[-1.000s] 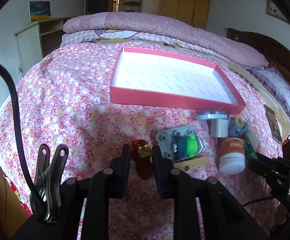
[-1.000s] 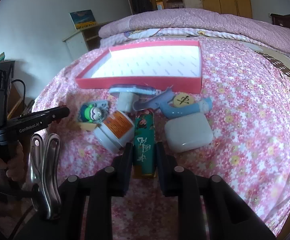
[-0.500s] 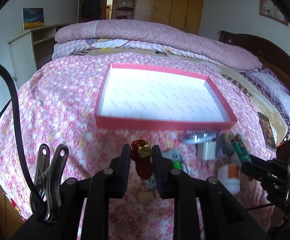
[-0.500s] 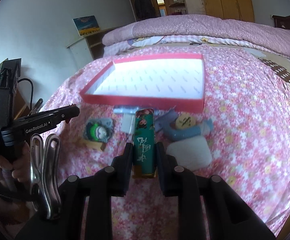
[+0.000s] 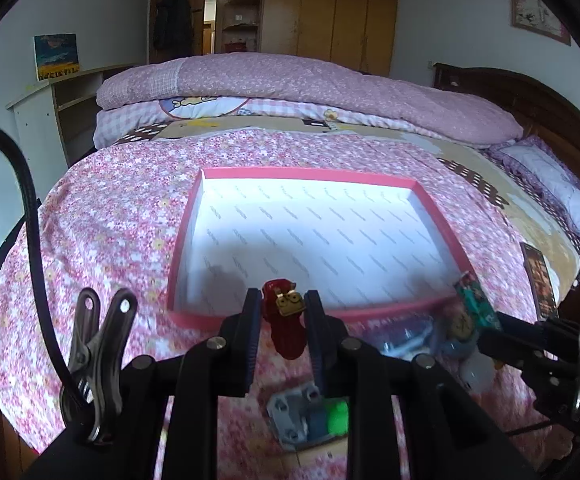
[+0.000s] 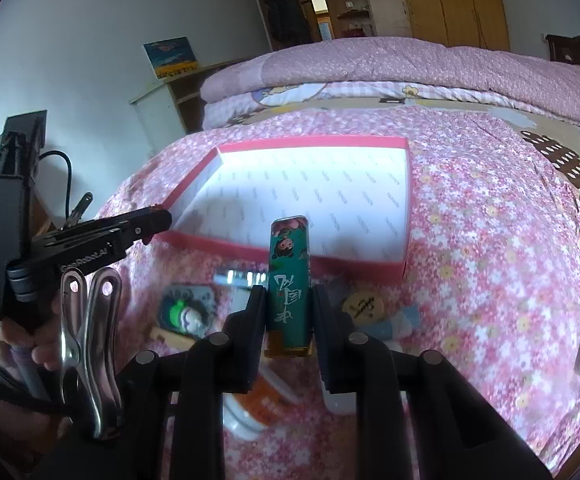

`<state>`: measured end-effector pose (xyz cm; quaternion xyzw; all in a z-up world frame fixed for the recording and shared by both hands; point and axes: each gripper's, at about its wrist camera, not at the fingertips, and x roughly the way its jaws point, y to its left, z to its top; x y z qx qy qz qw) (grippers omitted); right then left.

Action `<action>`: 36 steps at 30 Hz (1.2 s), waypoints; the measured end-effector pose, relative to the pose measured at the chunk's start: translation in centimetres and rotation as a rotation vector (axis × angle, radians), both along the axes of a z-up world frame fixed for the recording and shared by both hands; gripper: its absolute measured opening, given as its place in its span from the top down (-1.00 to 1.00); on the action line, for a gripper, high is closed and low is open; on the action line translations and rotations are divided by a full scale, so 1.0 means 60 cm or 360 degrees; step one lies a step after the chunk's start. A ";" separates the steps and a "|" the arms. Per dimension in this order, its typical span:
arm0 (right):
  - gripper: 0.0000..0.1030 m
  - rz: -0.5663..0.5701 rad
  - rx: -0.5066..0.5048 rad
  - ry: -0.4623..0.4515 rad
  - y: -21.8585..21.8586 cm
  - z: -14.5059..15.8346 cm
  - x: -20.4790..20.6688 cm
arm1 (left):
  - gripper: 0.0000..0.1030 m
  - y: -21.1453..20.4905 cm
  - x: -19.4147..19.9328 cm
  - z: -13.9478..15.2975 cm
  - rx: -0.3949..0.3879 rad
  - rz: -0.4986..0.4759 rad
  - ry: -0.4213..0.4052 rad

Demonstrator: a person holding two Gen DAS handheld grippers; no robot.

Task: Organize rigid objects
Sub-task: 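Close the right gripper on the green lighter while the left gripper carries the red figurine toward the pink box, then open the left gripper to drop the red figurine in the box while the right gripper releases the lighter there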

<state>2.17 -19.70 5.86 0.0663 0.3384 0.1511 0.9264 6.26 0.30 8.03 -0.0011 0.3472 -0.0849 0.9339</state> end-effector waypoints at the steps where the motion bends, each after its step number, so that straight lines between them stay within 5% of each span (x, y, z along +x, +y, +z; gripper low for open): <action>1: 0.54 -0.0004 -0.0005 -0.0001 -0.001 0.003 0.005 | 0.56 0.000 0.007 0.000 0.0000 0.0003 0.0003; 19: 0.54 -0.0142 -0.0035 0.0100 -0.020 -0.002 0.144 | 0.56 0.012 0.147 -0.049 0.0108 0.0119 0.0117; 36: 0.54 -0.0141 -0.0112 0.0262 -0.005 -0.039 0.203 | 0.55 0.004 0.153 -0.074 0.0151 0.0152 0.0128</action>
